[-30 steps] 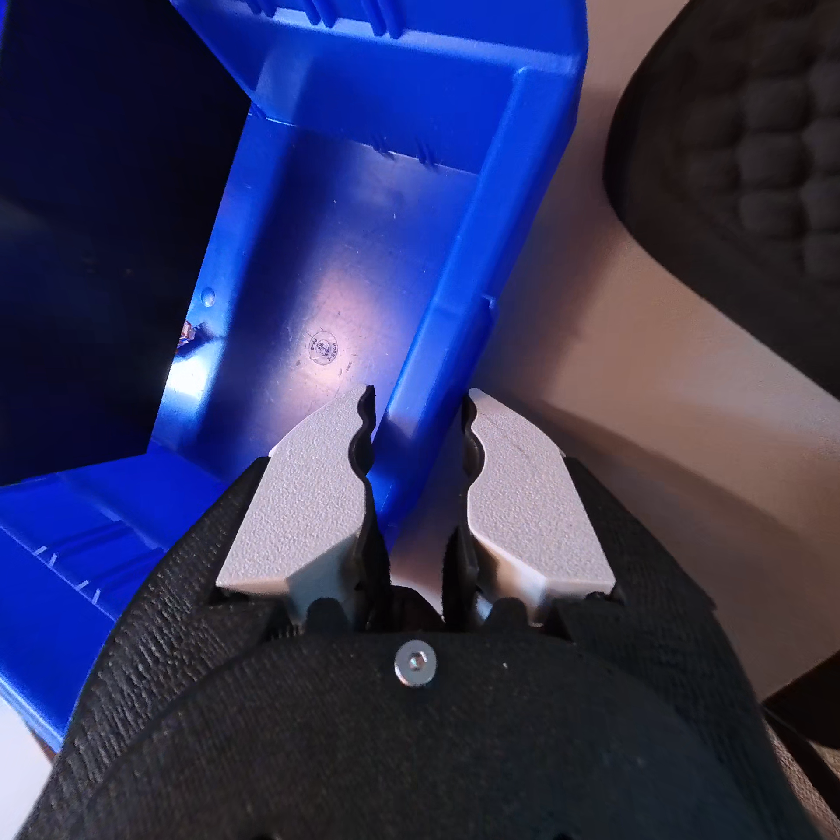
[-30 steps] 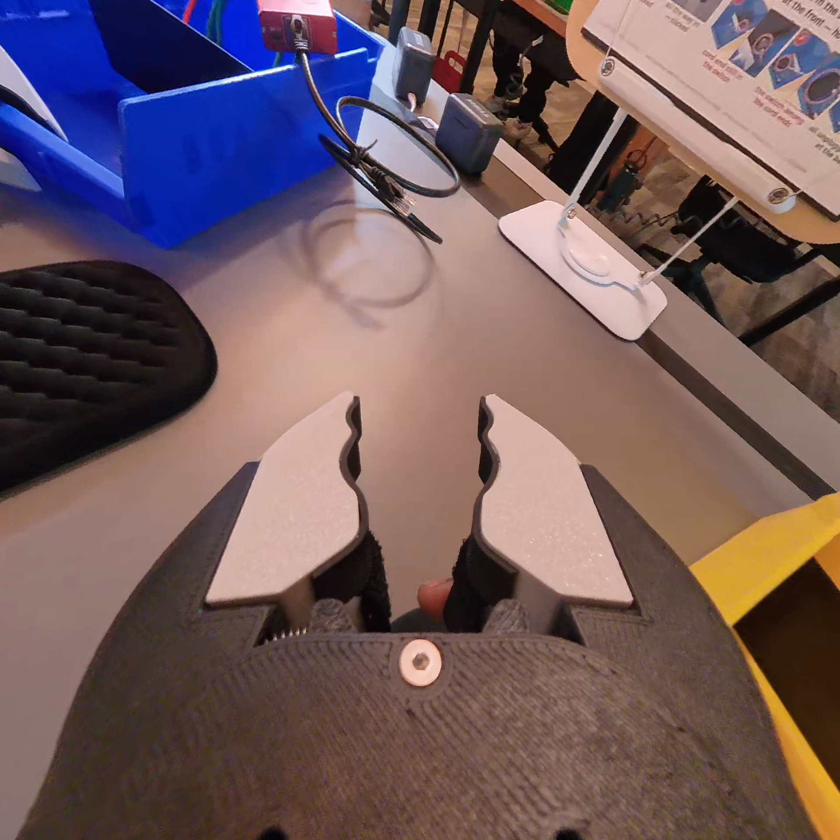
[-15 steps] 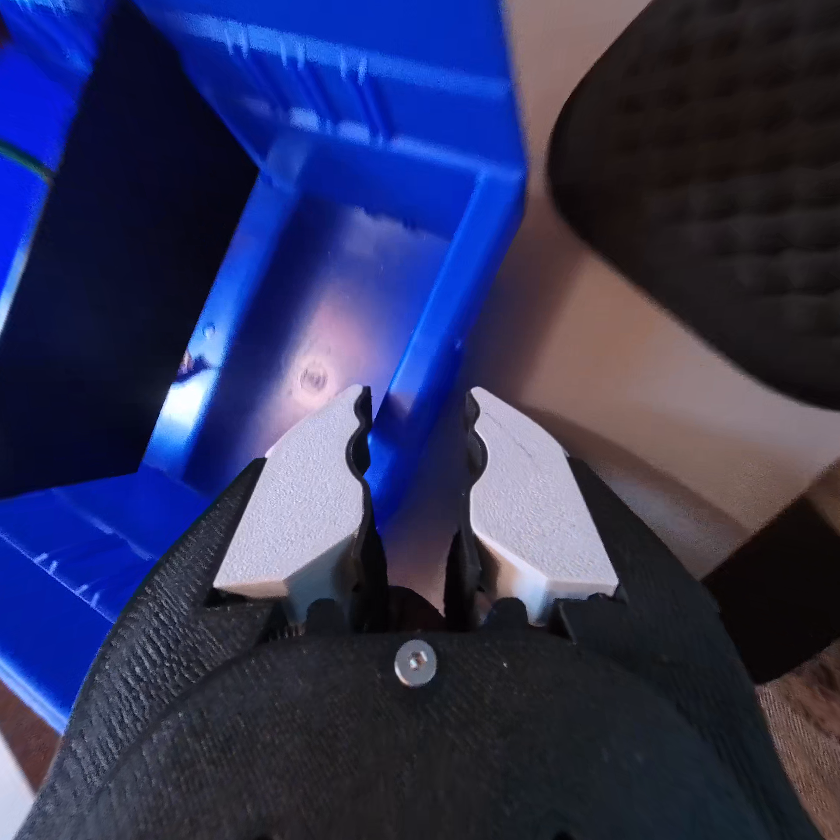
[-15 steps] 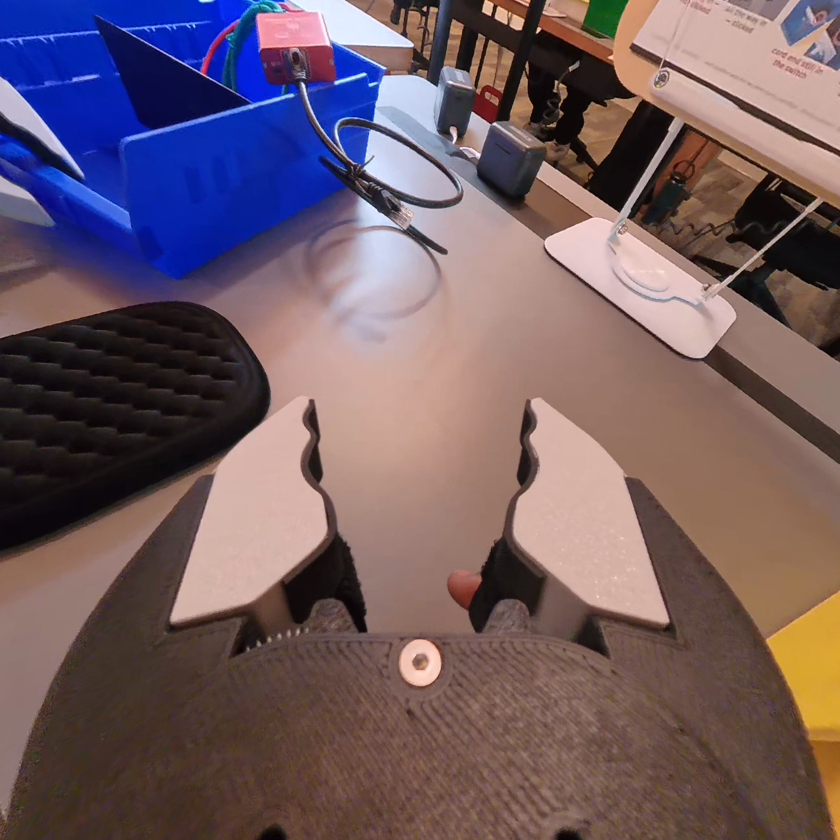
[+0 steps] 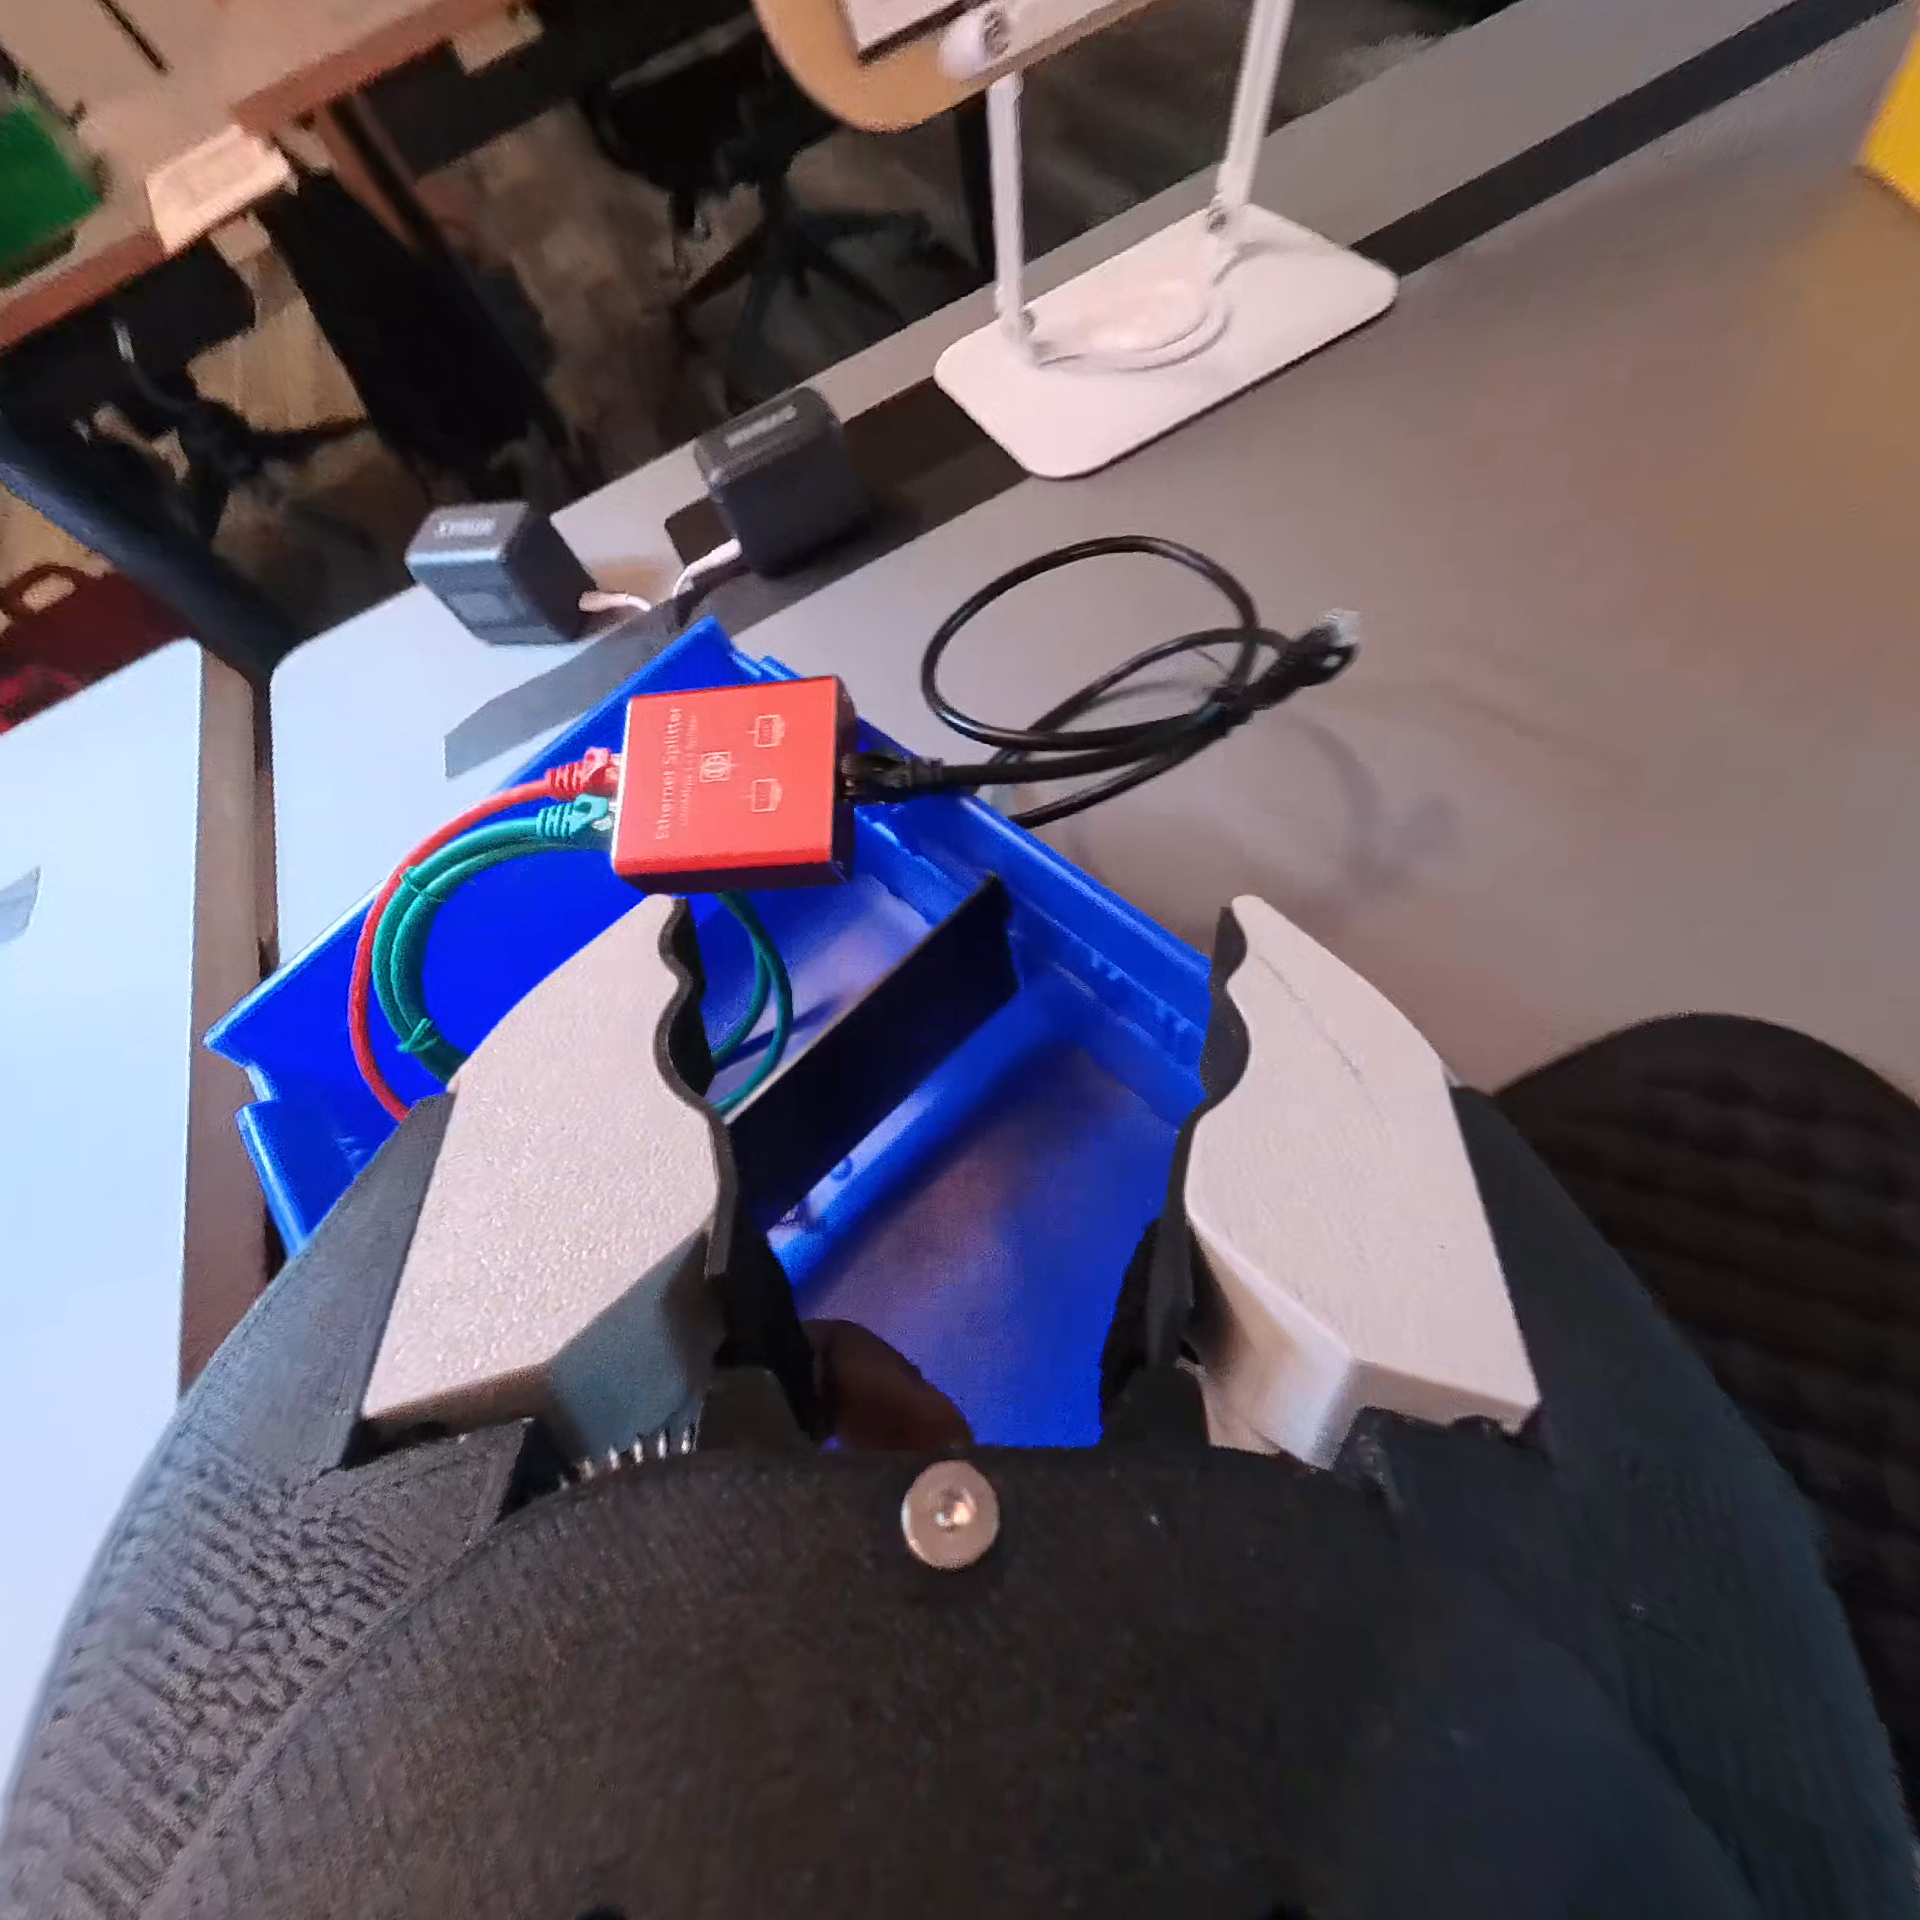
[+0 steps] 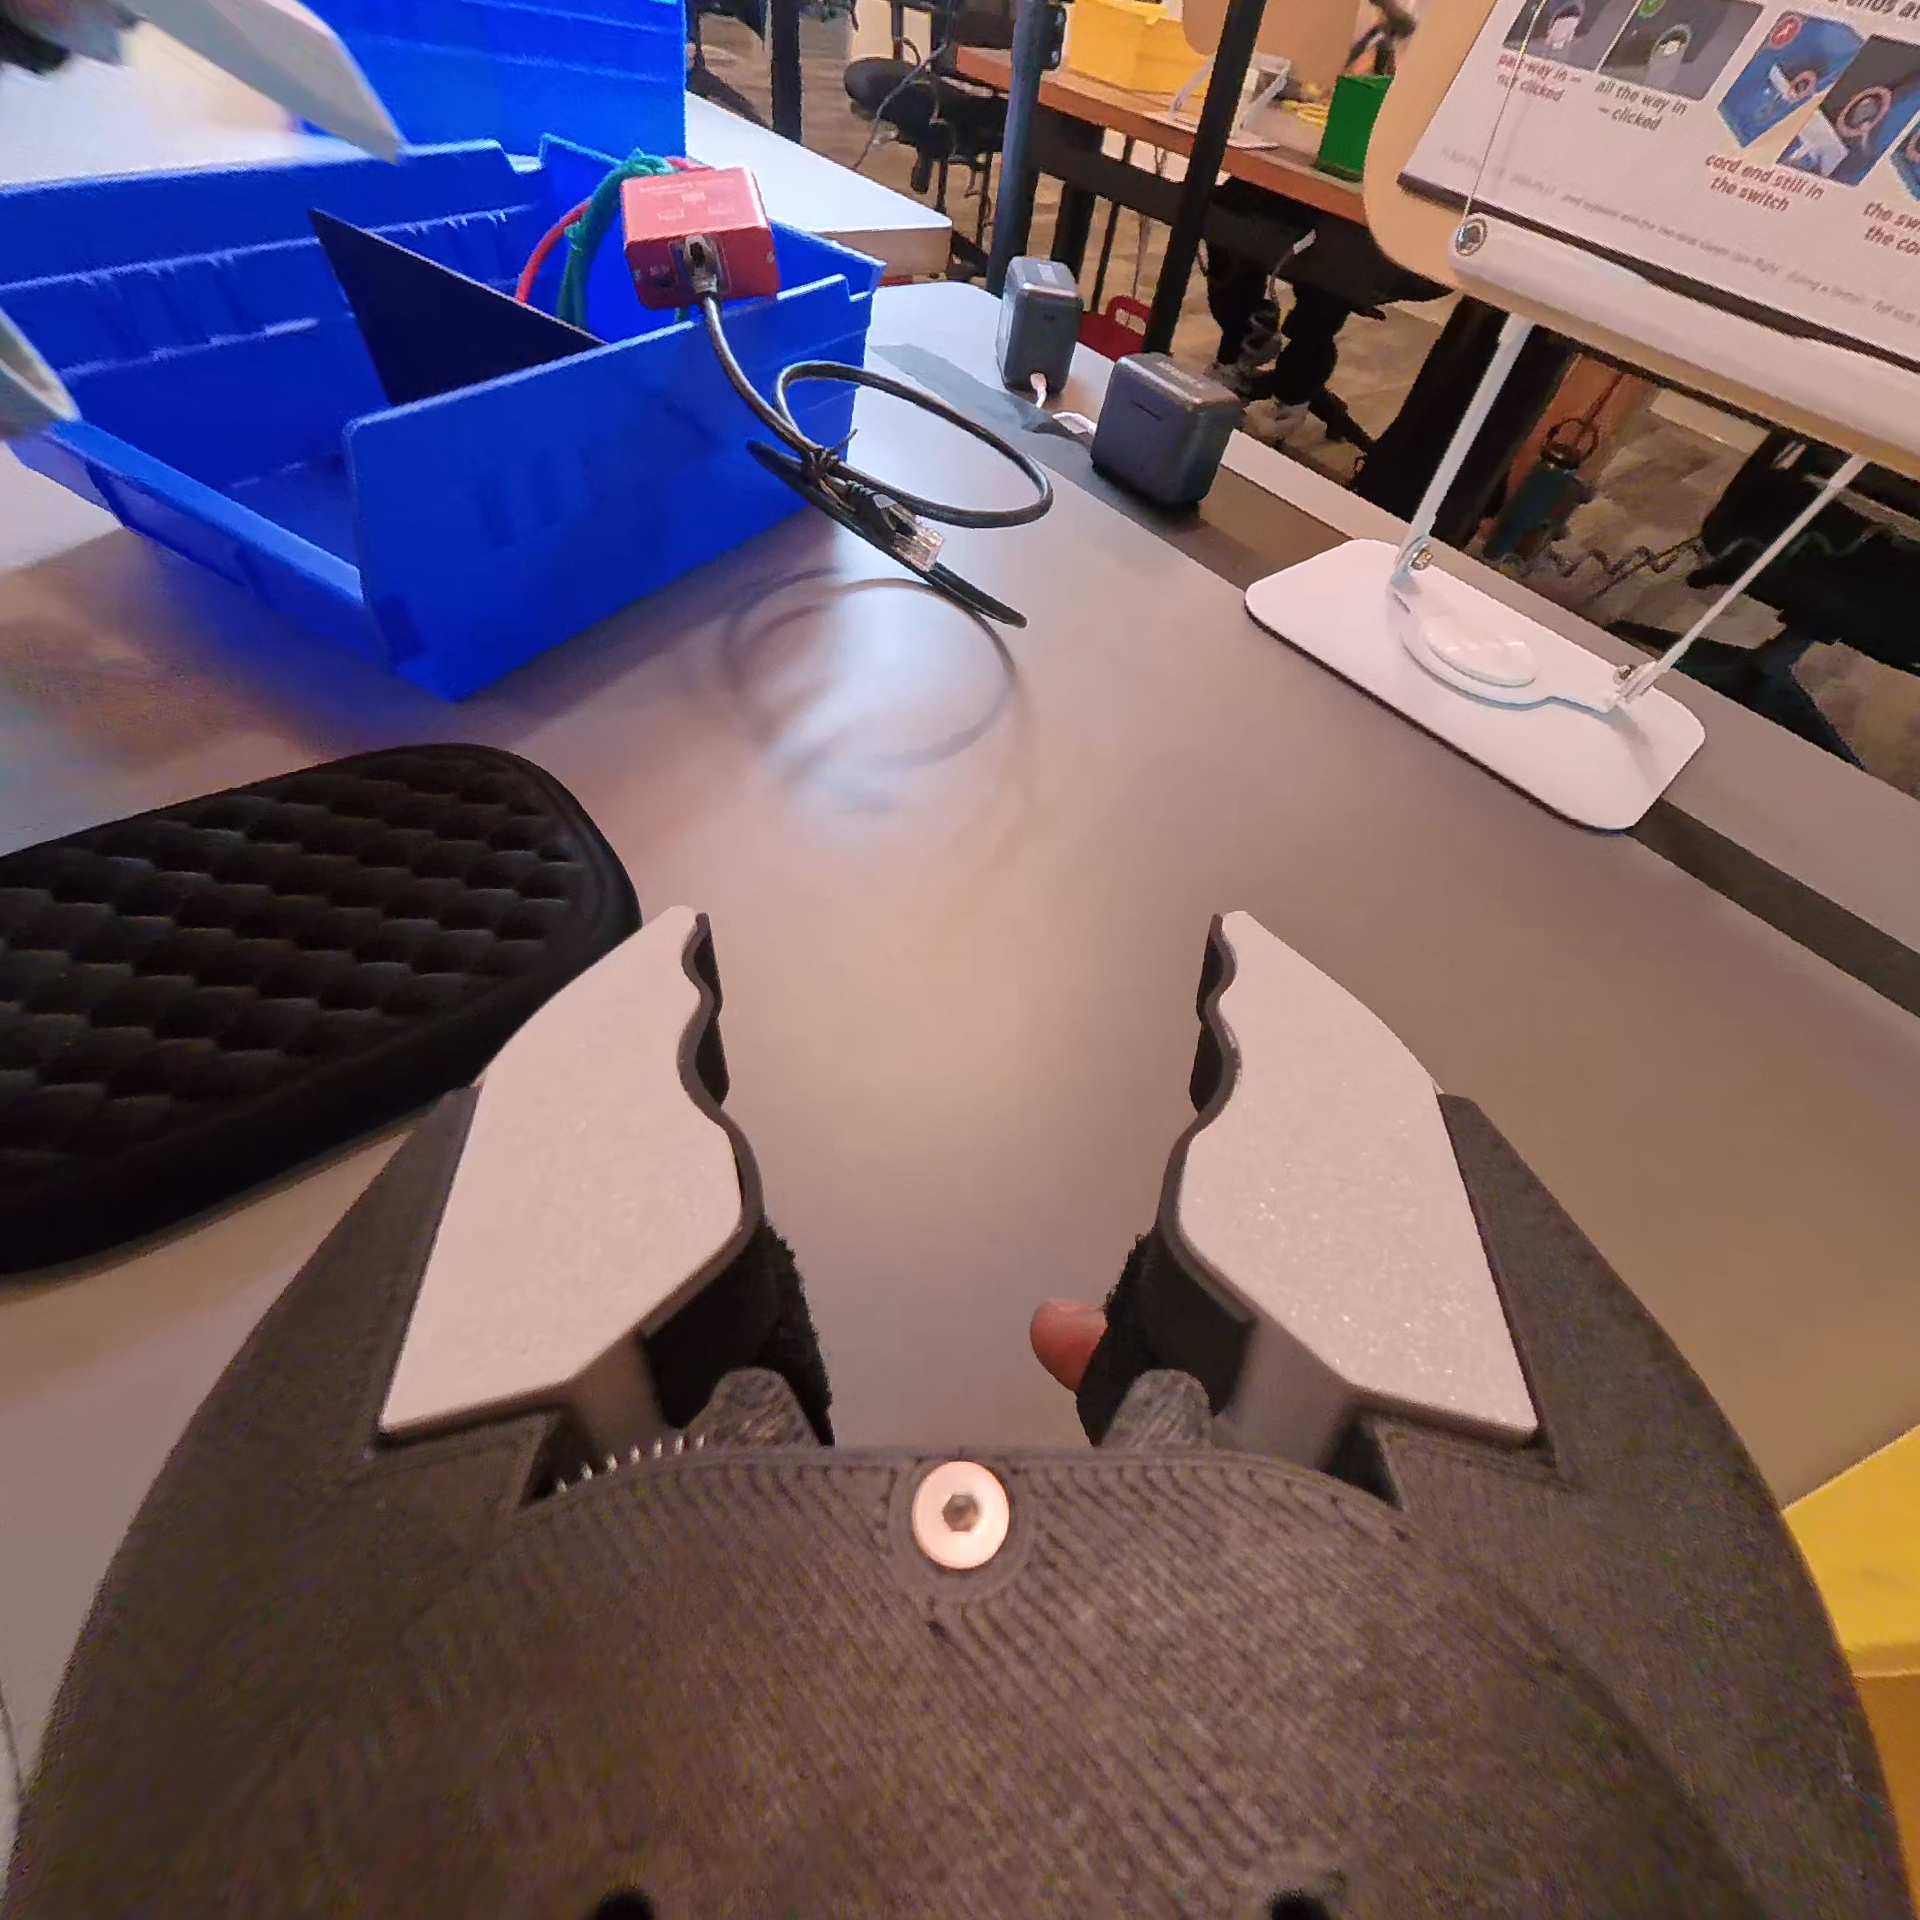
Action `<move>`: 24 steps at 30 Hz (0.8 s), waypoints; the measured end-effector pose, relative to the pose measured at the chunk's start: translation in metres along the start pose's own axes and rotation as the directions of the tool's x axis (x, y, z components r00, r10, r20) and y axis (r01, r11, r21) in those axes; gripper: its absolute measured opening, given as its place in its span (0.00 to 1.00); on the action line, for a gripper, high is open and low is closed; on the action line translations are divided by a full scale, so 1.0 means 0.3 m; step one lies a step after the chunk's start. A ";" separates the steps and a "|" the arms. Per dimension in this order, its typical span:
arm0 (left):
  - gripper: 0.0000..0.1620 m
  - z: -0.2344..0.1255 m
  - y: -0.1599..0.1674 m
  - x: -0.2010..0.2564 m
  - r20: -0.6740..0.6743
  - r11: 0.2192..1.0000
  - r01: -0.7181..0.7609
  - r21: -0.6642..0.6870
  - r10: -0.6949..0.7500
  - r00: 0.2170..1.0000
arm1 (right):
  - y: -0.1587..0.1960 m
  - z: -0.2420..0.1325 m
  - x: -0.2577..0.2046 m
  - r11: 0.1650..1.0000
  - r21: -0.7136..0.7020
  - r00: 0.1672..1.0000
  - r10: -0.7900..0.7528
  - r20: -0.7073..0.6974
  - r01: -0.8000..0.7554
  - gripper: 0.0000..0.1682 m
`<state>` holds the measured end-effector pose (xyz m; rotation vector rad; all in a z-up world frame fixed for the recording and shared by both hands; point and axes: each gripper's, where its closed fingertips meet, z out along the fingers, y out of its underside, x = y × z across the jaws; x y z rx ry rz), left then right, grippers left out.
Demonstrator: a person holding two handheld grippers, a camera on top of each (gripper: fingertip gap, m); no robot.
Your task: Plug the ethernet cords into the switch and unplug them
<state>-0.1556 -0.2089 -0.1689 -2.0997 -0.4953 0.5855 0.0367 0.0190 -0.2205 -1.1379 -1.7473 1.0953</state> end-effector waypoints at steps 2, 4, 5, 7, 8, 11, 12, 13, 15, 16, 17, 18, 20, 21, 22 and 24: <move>0.55 0.064 0.011 -0.032 -0.008 0.998 0.038 -0.044 -0.038 0.999 | -0.005 -0.007 0.002 1.000 0.010 1.000 -0.003 0.007 0.003 0.52; 0.56 0.122 0.038 -0.072 -0.009 0.992 0.045 -0.115 -0.046 0.999 | -0.003 -0.011 0.006 1.000 0.009 1.000 -0.012 0.007 0.012 0.52; 0.56 0.147 0.052 -0.103 0.010 0.988 0.053 -0.147 -0.052 0.999 | 0.001 -0.012 0.009 1.000 0.008 1.000 -0.012 0.006 0.012 0.52; 0.57 0.184 0.069 -0.143 0.007 0.979 0.076 -0.191 -0.076 0.997 | 0.008 -0.014 0.014 1.000 0.010 1.000 -0.006 0.009 0.006 0.52; 0.57 0.199 0.073 -0.161 0.009 0.974 0.091 -0.205 -0.091 0.996 | 0.012 -0.014 0.017 1.000 0.012 1.000 -0.001 0.009 0.001 0.51; 0.57 0.237 0.089 -0.182 -0.027 0.959 0.134 -0.251 -0.145 0.989 | 0.021 -0.013 0.033 1.000 0.016 1.000 0.017 0.002 -0.017 0.51; 0.57 0.248 0.095 -0.186 -0.042 0.954 0.142 -0.264 -0.158 0.987 | 0.023 -0.012 0.038 1.000 0.018 1.000 0.023 0.002 -0.023 0.50; 0.56 0.257 0.101 -0.191 -0.050 0.949 0.153 -0.277 -0.173 0.984 | 0.024 -0.010 0.041 0.999 0.020 1.000 0.029 0.005 -0.029 0.50; 0.57 0.270 0.113 -0.205 -0.047 0.943 0.147 -0.300 -0.169 0.985 | 0.029 -0.006 0.046 0.999 0.017 0.999 0.036 0.010 -0.036 0.50; 0.57 0.275 0.112 -0.209 -0.048 0.945 0.137 -0.295 -0.158 0.986 | 0.032 -0.003 0.049 0.999 0.014 0.999 0.035 0.009 -0.035 0.50; 0.57 0.279 0.112 -0.211 -0.048 0.946 0.132 -0.295 -0.153 0.987 | 0.035 0.000 0.052 0.999 0.011 0.999 0.033 0.009 -0.033 0.50; 0.57 0.284 0.116 -0.211 -0.053 0.945 0.122 -0.302 -0.145 0.988 | 0.038 0.003 0.054 0.999 0.008 0.999 0.034 0.010 -0.034 0.50; 0.57 0.297 0.126 -0.215 -0.051 0.944 0.096 -0.316 -0.118 0.992 | 0.043 0.011 0.057 0.999 0.003 0.999 0.039 0.015 -0.039 0.50; 0.56 0.304 0.129 -0.214 -0.057 0.945 0.080 -0.316 -0.103 0.993 | 0.045 0.015 0.057 0.999 0.002 0.999 0.042 0.018 -0.042 0.50; 0.54 0.310 0.130 -0.214 -0.059 0.946 0.072 -0.316 -0.096 0.994 | 0.046 0.018 0.057 0.999 0.001 0.999 0.043 0.019 -0.043 0.50; 0.53 0.318 0.126 -0.217 -0.057 0.948 0.079 -0.308 -0.101 0.993 | 0.048 0.023 0.058 0.999 -0.002 0.999 0.044 0.020 -0.044 0.49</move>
